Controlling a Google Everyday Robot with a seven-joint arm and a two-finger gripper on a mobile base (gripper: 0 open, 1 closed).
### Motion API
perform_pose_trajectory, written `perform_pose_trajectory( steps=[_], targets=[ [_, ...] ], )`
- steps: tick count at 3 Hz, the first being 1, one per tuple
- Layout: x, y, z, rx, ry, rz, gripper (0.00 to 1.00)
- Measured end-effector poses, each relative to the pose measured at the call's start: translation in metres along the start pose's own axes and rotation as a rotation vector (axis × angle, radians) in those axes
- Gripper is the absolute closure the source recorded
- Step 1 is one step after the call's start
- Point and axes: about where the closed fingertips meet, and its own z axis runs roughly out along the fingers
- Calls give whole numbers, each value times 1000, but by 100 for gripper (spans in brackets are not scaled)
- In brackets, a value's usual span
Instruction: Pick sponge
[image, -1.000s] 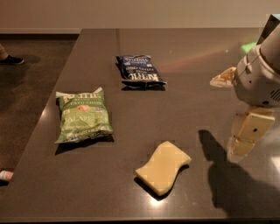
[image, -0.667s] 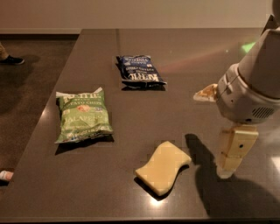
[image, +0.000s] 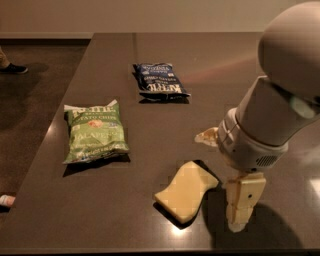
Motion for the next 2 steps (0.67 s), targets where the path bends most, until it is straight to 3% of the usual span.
perform_pose_trajectory(
  steps=[1,2],
  targets=[
    [-10,-1,20,-20,7,-35,0],
    [-11,-3,32,-51,39,-44,18]
  ],
)
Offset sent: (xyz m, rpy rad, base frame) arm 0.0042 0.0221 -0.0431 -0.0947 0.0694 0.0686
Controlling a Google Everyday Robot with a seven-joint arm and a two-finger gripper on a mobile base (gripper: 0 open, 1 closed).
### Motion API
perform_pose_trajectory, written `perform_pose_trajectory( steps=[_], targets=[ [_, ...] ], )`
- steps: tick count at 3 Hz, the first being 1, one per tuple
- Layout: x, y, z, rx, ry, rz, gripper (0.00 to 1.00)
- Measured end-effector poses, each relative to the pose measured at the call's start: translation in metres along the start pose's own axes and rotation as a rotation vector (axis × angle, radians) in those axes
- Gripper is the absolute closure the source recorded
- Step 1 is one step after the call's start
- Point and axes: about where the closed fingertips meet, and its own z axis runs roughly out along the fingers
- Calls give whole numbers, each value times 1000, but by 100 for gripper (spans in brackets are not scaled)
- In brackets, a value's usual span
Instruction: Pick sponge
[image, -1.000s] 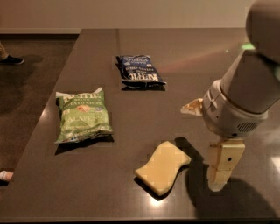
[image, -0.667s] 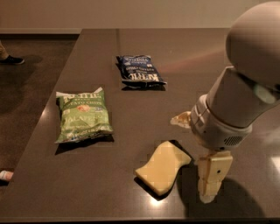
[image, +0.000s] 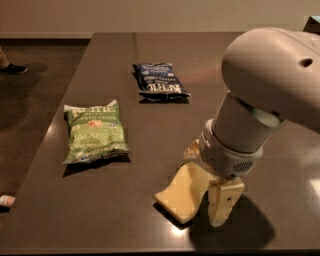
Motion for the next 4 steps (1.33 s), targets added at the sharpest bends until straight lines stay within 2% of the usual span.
perform_pose_trajectory(
  steps=[2,3,4],
  targets=[
    [-10,-6,-8,-17,25,5,65],
    [-8,-19,-36,21,28,43,88],
    [-6,-34,-73,64,-2,77,100]
  ],
)
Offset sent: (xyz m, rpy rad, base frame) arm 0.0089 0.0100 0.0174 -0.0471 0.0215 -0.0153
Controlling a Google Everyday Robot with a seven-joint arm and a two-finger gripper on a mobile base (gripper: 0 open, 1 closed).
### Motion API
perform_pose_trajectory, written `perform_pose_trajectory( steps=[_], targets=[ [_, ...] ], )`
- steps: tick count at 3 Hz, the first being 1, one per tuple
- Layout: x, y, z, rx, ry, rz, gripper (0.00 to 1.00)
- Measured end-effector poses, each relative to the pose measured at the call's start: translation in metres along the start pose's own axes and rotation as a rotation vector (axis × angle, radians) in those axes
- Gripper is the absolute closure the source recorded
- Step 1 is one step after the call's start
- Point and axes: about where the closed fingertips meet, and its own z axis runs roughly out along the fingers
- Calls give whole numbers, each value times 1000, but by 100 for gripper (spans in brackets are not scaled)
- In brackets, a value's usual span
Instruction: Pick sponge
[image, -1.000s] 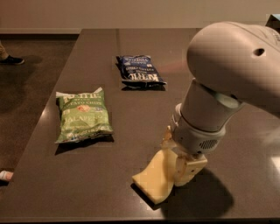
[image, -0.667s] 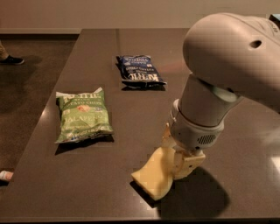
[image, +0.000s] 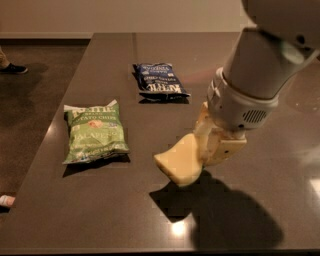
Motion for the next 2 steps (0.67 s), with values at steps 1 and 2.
perform_pose_trajectory(
  steps=[1,2],
  targets=[
    [0,-28,-58,85,-73,40,100],
    [-2,-30,-60,99,-76,38,100]
  ],
)
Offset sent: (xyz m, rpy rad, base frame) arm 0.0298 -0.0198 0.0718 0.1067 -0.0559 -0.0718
